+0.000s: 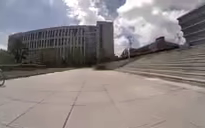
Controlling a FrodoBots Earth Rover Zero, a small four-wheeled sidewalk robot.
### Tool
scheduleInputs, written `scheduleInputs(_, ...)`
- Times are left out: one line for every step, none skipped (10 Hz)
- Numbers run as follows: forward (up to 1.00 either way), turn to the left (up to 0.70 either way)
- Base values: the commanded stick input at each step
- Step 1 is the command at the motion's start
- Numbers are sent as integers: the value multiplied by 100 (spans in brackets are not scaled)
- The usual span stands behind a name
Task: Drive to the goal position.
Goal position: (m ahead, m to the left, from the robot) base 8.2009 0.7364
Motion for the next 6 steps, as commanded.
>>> scheduleInputs(70, 0)
scheduleInputs(70, 0)
scheduleInputs(70, 0)
scheduleInputs(70, 0)
scheduleInputs(70, 0)
scheduleInputs(70, 0)
